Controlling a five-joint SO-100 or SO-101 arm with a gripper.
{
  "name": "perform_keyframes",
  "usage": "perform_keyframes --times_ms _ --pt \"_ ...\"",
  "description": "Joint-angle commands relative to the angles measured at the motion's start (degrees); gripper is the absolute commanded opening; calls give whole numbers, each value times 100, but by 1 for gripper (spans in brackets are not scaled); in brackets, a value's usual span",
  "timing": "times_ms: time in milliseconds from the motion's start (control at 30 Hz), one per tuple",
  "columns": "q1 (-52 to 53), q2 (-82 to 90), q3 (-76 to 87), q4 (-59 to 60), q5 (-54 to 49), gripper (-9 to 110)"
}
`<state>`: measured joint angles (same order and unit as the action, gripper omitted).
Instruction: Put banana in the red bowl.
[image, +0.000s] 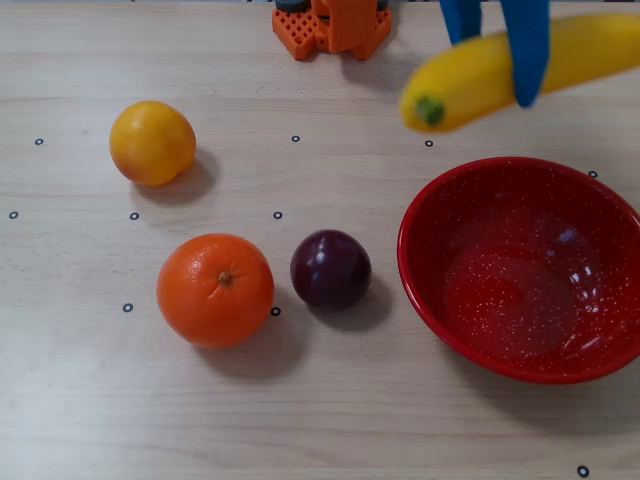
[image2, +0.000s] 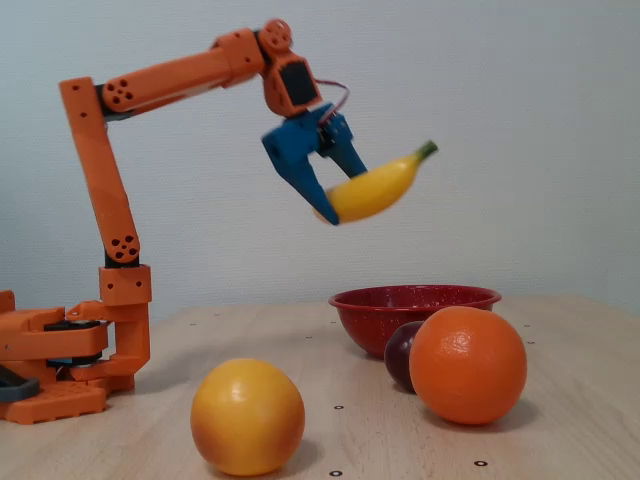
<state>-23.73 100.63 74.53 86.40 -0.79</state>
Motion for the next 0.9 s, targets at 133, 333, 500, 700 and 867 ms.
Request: perform_keyframes --times_ms 133,333,500,700,867 --pt "-176 -264 -554 -1143 -220 0" --pt "-202 -624 -308 -2048 -369 0" --pt "-290 -817 -79 -2461 -448 0" --pt "-352 -1046 149 -2522 -721 0" --pt "-255 -1274 290 -2813 -853 0"
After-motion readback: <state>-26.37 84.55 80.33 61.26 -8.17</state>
